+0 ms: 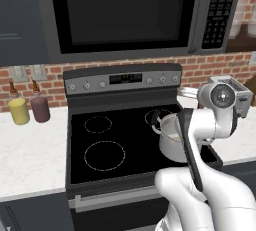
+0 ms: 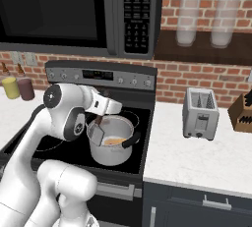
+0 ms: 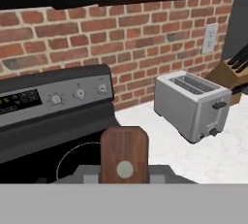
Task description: Put the squash and onion in the pot. Retrieve the spatula and lightly stir the vegetables in the pot.
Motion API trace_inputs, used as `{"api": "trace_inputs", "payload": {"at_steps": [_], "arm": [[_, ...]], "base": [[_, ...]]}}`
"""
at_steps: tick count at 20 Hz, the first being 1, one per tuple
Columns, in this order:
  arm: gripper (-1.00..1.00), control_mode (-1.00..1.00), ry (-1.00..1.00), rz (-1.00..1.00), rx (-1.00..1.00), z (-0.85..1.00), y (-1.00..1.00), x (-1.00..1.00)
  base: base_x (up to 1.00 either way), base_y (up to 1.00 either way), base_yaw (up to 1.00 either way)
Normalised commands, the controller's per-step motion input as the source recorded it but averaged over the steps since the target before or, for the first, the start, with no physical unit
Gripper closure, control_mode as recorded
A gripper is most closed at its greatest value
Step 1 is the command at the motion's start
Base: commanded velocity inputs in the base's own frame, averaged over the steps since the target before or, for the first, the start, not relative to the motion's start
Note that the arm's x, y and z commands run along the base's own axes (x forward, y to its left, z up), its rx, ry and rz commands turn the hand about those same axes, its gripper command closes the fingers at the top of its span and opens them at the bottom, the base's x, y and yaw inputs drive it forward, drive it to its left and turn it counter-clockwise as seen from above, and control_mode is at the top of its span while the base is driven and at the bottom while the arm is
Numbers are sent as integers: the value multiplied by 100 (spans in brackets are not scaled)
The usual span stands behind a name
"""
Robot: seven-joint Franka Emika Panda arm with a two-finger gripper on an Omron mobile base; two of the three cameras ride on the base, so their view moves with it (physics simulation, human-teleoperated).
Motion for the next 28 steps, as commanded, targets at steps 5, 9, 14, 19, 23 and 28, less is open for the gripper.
{"api": "trace_inputs", "payload": {"at_steps": [5, 9, 14, 19, 23, 28], "arm": [[100, -100, -5, 0, -11, -36, -3, 2], [100, -100, -12, 0, -5, -9, 0, 15], [100, -100, -2, 0, 0, 24, 0, 7], [100, -100, 2, 0, 0, 17, 0, 2], [100, -100, 0, 0, 0, 6, 1, 7], [100, -100, 0, 0, -1, -18, 1, 36]], "base": [[0, 0, 0], [0, 0, 0], [0, 0, 0], [0, 0, 0], [0, 0, 0], [0, 0, 0]]}}
